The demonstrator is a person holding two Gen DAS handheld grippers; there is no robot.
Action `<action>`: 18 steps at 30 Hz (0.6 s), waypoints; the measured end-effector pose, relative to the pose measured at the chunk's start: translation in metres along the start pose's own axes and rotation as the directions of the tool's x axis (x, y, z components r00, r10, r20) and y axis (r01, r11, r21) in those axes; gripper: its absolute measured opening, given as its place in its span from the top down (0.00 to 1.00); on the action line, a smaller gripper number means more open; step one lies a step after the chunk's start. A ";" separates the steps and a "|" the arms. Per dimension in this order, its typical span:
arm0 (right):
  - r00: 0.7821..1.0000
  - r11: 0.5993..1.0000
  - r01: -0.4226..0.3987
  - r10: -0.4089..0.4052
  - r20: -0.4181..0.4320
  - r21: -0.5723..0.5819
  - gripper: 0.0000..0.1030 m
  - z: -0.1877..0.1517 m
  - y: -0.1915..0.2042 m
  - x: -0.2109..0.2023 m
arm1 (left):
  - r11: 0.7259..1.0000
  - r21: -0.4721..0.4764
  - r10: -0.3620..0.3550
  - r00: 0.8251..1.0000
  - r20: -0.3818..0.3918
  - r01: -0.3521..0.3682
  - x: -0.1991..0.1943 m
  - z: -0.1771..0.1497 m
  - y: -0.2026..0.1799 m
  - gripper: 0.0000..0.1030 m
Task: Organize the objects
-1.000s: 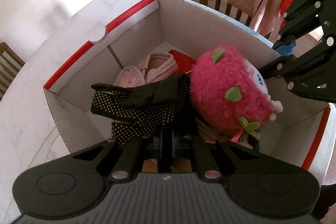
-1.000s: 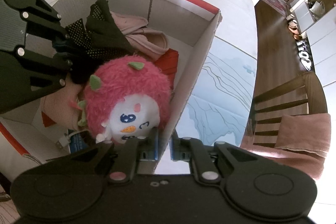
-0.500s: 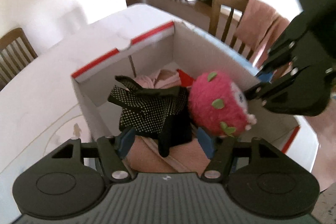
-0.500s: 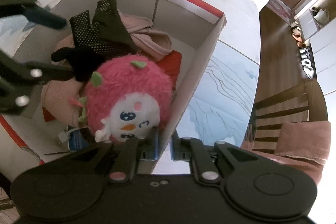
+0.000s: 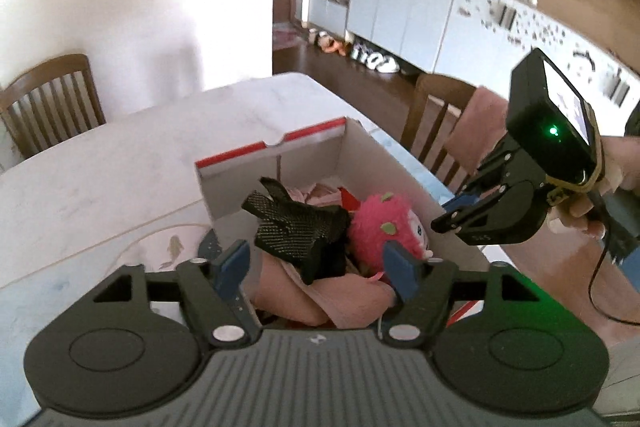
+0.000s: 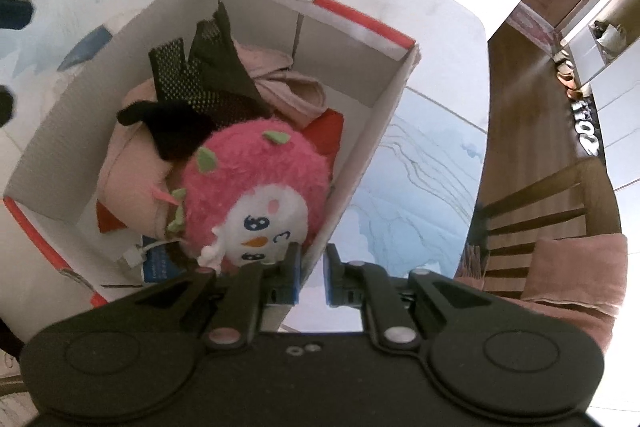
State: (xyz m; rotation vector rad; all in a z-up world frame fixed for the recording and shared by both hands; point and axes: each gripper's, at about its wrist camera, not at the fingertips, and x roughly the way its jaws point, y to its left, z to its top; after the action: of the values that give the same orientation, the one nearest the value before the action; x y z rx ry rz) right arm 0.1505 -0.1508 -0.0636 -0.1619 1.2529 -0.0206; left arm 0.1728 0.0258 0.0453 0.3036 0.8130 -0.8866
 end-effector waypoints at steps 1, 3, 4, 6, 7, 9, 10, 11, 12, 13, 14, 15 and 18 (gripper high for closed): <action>1.000 1.000 0.002 -0.002 0.010 0.009 0.90 -0.001 0.000 -0.004 | 1.000 -0.006 0.003 1.000 0.004 -0.003 -0.003 -0.001 0.002 0.28; 0.999 0.999 0.000 -0.001 0.034 0.032 0.90 -0.002 0.000 -0.014 | 1.000 -0.019 0.015 1.000 0.018 -0.015 -0.006 -0.004 0.006 0.28; 0.999 0.999 -0.001 -0.001 0.051 0.044 0.90 -0.003 0.001 -0.020 | 1.000 -0.024 0.015 1.000 0.023 -0.014 -0.008 -0.005 0.008 0.28; 0.996 0.997 -0.005 -0.002 0.094 0.076 0.88 -0.008 0.003 -0.035 | 0.999 -0.028 0.017 0.999 0.039 -0.016 -0.013 -0.008 0.010 0.28; 0.993 0.995 -0.014 0.002 0.122 0.095 0.87 -0.011 0.006 -0.044 | 0.999 -0.025 0.022 0.999 0.047 -0.021 -0.015 -0.009 0.010 0.28; 0.986 0.993 -0.021 0.001 0.164 0.116 0.86 -0.016 0.011 -0.057 | 1.000 -0.017 0.025 0.998 0.058 -0.024 -0.019 -0.013 0.009 0.28; 0.982 0.991 -0.023 -0.002 0.191 0.130 0.85 -0.020 0.015 -0.064 | 1.000 -0.016 0.021 0.998 0.061 -0.020 -0.021 -0.015 0.009 0.27; 0.978 0.989 -0.029 -0.002 0.211 0.145 0.83 -0.023 0.019 -0.070 | 1.000 -0.017 0.017 0.998 0.063 -0.016 -0.023 -0.017 0.010 0.27; 0.974 0.986 -0.034 -0.004 0.228 0.160 0.82 -0.027 0.022 -0.076 | 1.000 -0.019 0.011 0.998 0.065 -0.010 -0.024 -0.019 0.010 0.26; 0.968 0.984 -0.037 -0.008 0.250 0.176 0.82 -0.030 0.026 -0.082 | 1.000 -0.021 0.006 0.998 0.066 -0.004 -0.025 -0.021 0.011 0.26; 0.963 0.981 -0.041 -0.012 0.269 0.191 0.80 -0.033 0.029 -0.087 | 1.000 -0.021 0.001 0.998 0.068 0.001 -0.027 -0.023 0.011 0.26; 0.958 0.977 -0.042 -0.019 0.285 0.207 0.78 -0.037 0.032 -0.091 | 1.000 -0.020 -0.002 0.998 0.070 0.003 -0.028 -0.025 0.011 0.25; 0.943 0.963 -0.046 -0.045 0.329 0.264 0.76 -0.048 0.039 -0.102 | 1.000 -0.013 -0.012 0.997 0.077 0.013 -0.033 -0.031 0.010 0.21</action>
State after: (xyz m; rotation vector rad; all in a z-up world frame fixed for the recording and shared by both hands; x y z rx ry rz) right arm 0.0701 -0.1070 0.0127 0.0700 0.9005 -0.1566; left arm 0.1527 0.0678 0.0480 0.2512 0.7506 -0.8985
